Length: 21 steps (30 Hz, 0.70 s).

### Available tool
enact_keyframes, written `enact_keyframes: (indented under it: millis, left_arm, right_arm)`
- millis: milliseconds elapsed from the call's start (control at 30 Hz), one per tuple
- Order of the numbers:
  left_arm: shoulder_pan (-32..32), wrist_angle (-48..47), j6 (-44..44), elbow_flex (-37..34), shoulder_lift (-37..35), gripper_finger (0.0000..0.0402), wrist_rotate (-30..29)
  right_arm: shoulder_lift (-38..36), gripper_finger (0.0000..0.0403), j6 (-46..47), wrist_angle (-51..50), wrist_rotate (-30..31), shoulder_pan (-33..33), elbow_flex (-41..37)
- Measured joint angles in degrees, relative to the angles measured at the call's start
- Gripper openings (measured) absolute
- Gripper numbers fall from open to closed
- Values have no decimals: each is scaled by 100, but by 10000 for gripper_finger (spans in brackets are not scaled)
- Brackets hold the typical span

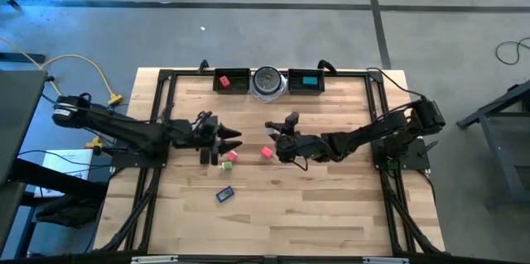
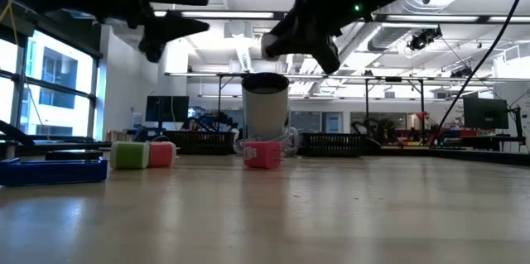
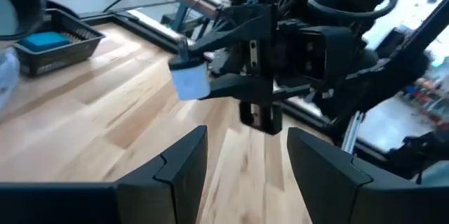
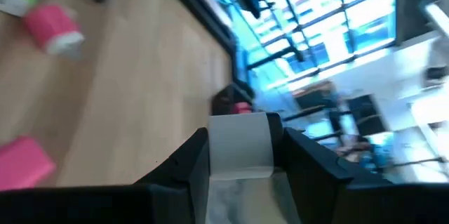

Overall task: Pick & Place Office items
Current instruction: Put the white charger adapter into the left black basket

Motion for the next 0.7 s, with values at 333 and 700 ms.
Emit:
enact_keyframes:
  millis: [333,700]
  left_arm:
    - [803,1677,-538,0,1108,191,1144]
    - [1022,2415,-870,11,1675,191,1376]
  right_arm:
    - [0,137,-670,327,70,232,3]
    - [0,137,-1146,767,-347,239,3]
